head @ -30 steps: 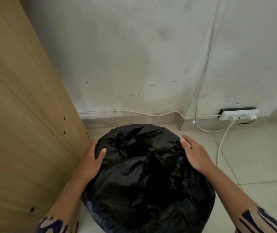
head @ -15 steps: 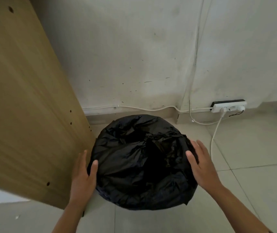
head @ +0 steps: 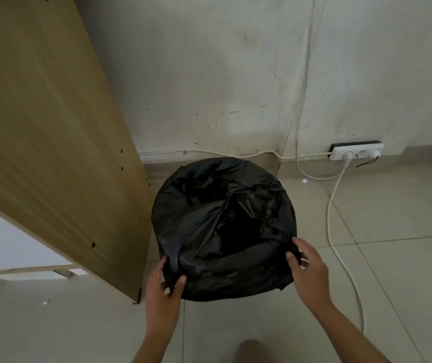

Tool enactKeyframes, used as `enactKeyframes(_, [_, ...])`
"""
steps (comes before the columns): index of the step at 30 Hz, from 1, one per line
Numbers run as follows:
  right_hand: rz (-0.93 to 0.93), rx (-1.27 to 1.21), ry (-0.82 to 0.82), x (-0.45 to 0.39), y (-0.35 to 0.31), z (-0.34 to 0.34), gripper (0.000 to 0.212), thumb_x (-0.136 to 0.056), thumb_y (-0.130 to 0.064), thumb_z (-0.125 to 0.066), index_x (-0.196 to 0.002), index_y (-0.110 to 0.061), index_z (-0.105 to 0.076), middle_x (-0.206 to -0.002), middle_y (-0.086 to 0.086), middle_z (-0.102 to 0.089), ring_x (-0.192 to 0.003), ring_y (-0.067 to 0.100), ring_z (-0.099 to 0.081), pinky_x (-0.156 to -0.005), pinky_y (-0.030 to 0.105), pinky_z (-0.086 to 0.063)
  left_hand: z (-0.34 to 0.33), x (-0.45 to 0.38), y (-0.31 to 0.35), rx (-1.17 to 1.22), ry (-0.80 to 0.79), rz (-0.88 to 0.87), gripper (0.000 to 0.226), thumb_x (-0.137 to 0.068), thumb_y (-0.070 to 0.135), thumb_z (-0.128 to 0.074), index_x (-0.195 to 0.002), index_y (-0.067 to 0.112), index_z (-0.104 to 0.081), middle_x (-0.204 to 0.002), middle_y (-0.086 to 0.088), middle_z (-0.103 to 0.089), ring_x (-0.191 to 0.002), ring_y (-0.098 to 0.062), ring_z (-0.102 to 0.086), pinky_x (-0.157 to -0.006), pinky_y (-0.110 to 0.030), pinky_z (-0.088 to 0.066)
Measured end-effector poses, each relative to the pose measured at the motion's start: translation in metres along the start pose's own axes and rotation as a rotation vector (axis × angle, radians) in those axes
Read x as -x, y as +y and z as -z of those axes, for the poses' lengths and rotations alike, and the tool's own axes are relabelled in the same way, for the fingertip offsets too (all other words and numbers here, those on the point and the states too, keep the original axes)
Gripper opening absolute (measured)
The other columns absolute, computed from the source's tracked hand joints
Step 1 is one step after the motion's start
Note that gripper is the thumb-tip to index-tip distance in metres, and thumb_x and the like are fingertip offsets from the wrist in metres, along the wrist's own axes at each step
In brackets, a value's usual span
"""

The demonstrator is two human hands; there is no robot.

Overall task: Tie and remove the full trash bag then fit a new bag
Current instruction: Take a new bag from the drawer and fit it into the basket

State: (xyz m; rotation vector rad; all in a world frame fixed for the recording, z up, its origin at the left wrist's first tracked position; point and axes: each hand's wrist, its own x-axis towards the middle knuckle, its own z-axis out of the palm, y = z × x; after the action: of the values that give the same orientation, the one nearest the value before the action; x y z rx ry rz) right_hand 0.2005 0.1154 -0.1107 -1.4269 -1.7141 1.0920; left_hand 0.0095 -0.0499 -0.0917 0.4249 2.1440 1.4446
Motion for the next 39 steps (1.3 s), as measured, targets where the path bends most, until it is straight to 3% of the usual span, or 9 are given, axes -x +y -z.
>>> enactKeyframes(3, [0.060, 0.008, -0.006, 0.017, -0.007, 0.008, 0.042, -0.090, -0.021, -0.052, -0.132, -0.018, -0.045, -0.147, 0.003, -0.029, -0.129, 0.008, -0.029, -0.103, 0.028, -0.029, -0.003, 0.014, -0.002, 0.067, 0.060, 0.005, 0.073, -0.082, 0.015, -0.064, -0.143, 0.020, -0.023, -0.152, 0.000, -0.017, -0.116, -0.021, -0.045, -0.090, -0.034, -0.043])
enactKeyframes(6, [-0.076, -0.136, -0.011, 0.040, -0.007, -0.001, 0.054, -0.085, -0.028, -0.059, -0.134, -0.024, -0.037, -0.148, -0.001, -0.019, -0.132, 0.016, -0.030, -0.102, 0.031, -0.032, -0.018, 0.033, -0.004, 0.252, 0.043, 0.153, 0.077, -0.079, 0.014, -0.068, -0.140, 0.026, -0.023, -0.148, 0.001, -0.025, -0.114, -0.027, -0.051, -0.096, -0.044, -0.045])
enactKeyframes(10, [-0.178, -0.328, 0.048, 0.057, -0.006, -0.024, 0.053, -0.077, -0.012, -0.070, -0.123, -0.016, -0.044, -0.131, 0.004, -0.038, -0.110, 0.026, -0.052, -0.094, 0.039, -0.047, -0.044, 0.047, -0.004, 0.357, -0.053, 0.188, 0.065, -0.081, 0.004, -0.065, -0.134, 0.018, -0.031, -0.129, 0.002, -0.039, -0.093, -0.020, -0.058, -0.089, -0.044, -0.049])
enactKeyframes(17, [0.131, -0.051, 0.120, 0.067, -0.011, -0.041, 0.028, -0.081, -0.005, -0.064, -0.106, -0.008, -0.053, -0.105, 0.003, -0.044, -0.095, 0.021, -0.052, -0.078, 0.013, -0.043, -0.066, 0.050, 0.001, 0.089, 0.091, 0.047, 0.058, -0.078, 0.010, -0.069, -0.128, 0.011, -0.040, -0.118, -0.003, -0.037, -0.087, -0.019, -0.053, -0.075, -0.028, -0.048])
enactKeyframes(24, [0.177, -0.043, 0.009, 0.080, -0.015, -0.042, 0.062, -0.078, -0.059, -0.036, -0.122, -0.017, -0.050, -0.111, -0.011, -0.048, -0.103, 0.005, -0.045, -0.085, 0.011, -0.033, -0.072, 0.062, -0.013, -0.050, 0.099, -0.080, 0.045, -0.081, 0.010, -0.065, -0.123, 0.008, -0.050, -0.137, -0.008, -0.025, -0.107, -0.014, -0.039, -0.087, -0.030, -0.045])
enactKeyframes(28, [0.183, -0.054, -0.156, 0.079, -0.013, -0.054, 0.034, -0.086, -0.025, -0.059, -0.118, -0.024, -0.047, -0.109, -0.009, -0.052, -0.102, 0.008, -0.053, -0.082, 0.009, -0.042, -0.078, 0.058, -0.015, -0.139, -0.033, -0.164, 0.047, -0.086, 0.009, -0.059, -0.131, 0.009, -0.046, -0.131, -0.004, -0.031, -0.106, -0.011, -0.043, -0.083, -0.025, -0.046])
enactKeyframes(32, [0.227, -0.037, -0.032, 0.072, -0.010, -0.057, 0.024, -0.085, -0.003, -0.057, -0.103, -0.019, -0.051, -0.102, -0.001, -0.048, -0.092, 0.015, -0.057, -0.079, 0.005, -0.044, -0.079, 0.053, -0.014, -0.210, -0.001, -0.176, 0.038, -0.089, 0.013, -0.053, -0.128, 0.012, -0.050, -0.127, 0.001, -0.023, -0.121, -0.022, -0.035, -0.092, -0.025, -0.035])
enactKeyframes(35, [0.190, -0.122, -0.025, 0.073, -0.015, -0.056, 0.034, -0.087, -0.012, -0.057, -0.094, -0.039, -0.037, -0.097, -0.010, -0.051, -0.089, 0.011, -0.057, -0.080, 0.020, -0.051, -0.077, 0.054, -0.015, -0.224, 0.000, -0.188, 0.035, -0.092, 0.014, -0.049, -0.127, 0.012, -0.051, -0.133, -0.003, -0.035, -0.126, -0.019, -0.034, -0.100, -0.022, -0.027])
enactKeyframes(39, [0.336, -0.055, -0.081, 0.078, -0.008, -0.058, 0.027, -0.089, -0.045, -0.038, -0.109, -0.028, -0.044, -0.109, -0.002, -0.051, -0.100, -0.009, -0.050, -0.079, 0.002, -0.043, -0.076, 0.057, -0.001, -0.069, -0.055, -0.095, 0.021, -0.095, 0.017, -0.043, -0.114, 0.023, -0.047, -0.103, 0.015, -0.049, -0.101, -0.007, -0.047, -0.080, -0.009, -0.034])
